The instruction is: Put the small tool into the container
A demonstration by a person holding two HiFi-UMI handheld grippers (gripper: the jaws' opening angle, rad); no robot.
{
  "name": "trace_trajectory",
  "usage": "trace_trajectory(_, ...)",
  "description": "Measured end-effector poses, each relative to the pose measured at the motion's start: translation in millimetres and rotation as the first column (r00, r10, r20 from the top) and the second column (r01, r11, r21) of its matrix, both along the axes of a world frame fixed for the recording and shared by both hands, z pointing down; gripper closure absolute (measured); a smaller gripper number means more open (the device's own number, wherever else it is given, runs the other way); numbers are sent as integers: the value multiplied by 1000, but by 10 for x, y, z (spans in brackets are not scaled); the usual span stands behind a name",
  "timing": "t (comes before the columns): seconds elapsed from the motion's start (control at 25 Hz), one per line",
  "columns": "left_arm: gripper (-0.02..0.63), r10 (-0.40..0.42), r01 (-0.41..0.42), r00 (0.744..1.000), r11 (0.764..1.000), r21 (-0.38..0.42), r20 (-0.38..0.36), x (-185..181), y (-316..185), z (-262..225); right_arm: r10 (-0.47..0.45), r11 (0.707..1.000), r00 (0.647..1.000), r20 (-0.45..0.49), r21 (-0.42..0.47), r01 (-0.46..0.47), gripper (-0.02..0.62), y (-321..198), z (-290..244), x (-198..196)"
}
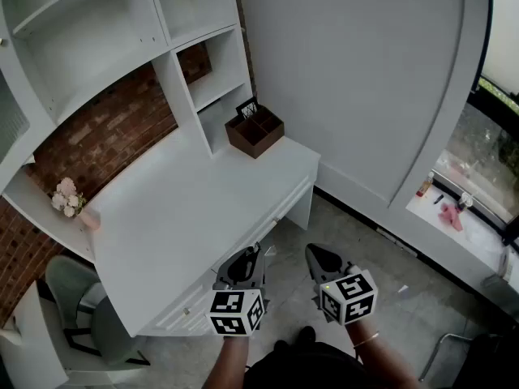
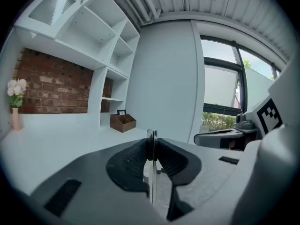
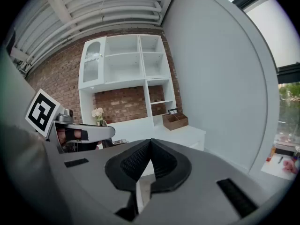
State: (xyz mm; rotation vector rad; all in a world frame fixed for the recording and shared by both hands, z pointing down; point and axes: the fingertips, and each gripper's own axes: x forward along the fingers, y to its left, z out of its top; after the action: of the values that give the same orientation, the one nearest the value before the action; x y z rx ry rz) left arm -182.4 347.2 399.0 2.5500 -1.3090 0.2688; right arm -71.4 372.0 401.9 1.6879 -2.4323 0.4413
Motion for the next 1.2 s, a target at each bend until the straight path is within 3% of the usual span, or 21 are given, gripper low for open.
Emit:
trace_trajectory(0.36, 531, 0, 0, 1000, 1000, -8, 10, 110, -22, 43, 10, 1000, 1000, 14, 17, -10, 591, -6, -6, 169)
trace_trajectory(0.88, 531, -22, 21, 1000, 999, 32, 9, 429, -149, -74, 28, 1000, 999, 45, 5, -28, 591, -21, 64, 732)
trace_trajectory(1.2, 531, -18, 16, 999, 999, 32, 35, 571, -503, -83, 27, 1000, 996, 80, 7, -28, 591, -348, 53, 862)
